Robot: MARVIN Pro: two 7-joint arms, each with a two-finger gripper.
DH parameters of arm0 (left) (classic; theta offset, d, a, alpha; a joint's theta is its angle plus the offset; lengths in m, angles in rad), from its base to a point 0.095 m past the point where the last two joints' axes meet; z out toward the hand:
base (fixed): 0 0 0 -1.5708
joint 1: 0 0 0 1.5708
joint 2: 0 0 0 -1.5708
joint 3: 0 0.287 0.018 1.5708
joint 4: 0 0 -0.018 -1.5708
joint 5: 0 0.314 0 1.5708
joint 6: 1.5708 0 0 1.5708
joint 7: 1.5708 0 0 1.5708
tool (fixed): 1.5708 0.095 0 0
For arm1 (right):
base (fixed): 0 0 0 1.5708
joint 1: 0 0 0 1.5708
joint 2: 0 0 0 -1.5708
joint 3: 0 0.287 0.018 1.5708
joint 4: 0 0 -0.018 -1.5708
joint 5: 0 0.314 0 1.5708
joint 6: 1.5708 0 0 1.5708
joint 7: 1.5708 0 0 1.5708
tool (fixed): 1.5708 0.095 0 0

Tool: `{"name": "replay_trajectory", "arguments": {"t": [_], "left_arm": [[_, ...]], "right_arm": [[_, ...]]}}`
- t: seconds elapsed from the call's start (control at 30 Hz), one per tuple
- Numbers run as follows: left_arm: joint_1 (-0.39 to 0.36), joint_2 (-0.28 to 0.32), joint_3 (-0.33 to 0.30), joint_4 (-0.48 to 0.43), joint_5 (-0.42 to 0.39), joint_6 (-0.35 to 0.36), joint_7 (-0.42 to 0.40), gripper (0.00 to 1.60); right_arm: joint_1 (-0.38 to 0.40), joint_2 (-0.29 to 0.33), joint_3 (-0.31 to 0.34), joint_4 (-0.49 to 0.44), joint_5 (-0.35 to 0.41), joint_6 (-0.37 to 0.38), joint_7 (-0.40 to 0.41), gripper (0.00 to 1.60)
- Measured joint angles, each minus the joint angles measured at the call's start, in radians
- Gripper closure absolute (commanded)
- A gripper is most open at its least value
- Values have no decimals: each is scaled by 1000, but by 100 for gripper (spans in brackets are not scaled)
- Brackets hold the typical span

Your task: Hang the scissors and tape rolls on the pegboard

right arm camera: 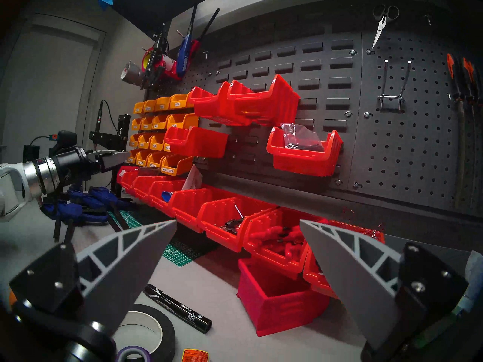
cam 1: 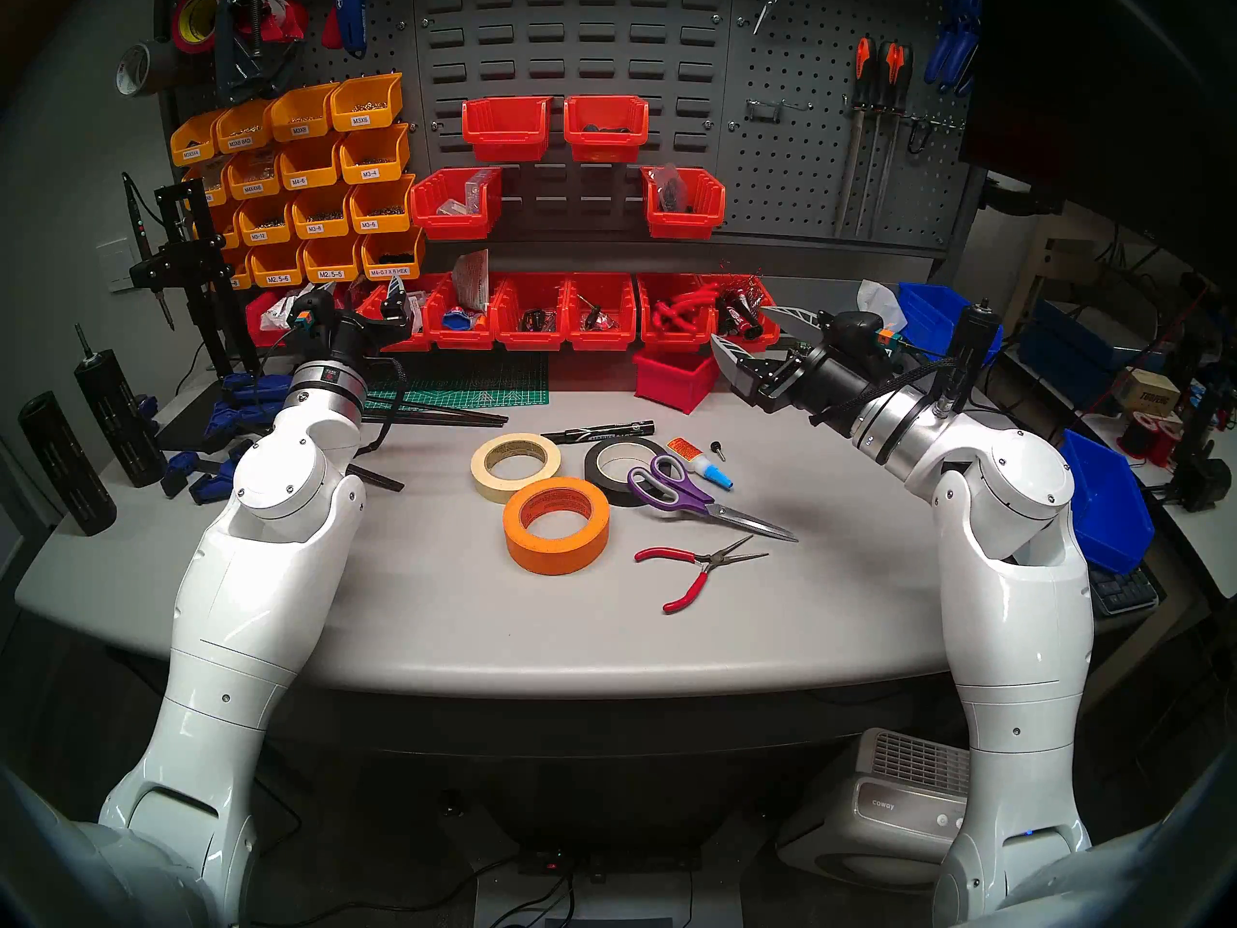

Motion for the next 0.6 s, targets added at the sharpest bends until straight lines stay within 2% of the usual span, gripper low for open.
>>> {"name": "replay_trajectory", "arguments": {"t": [0.6], "left_arm": [[0,0,0,0,0,0,0,0]], "right_arm": [[-29,27,-11,-4,30,62,115,0]]}}
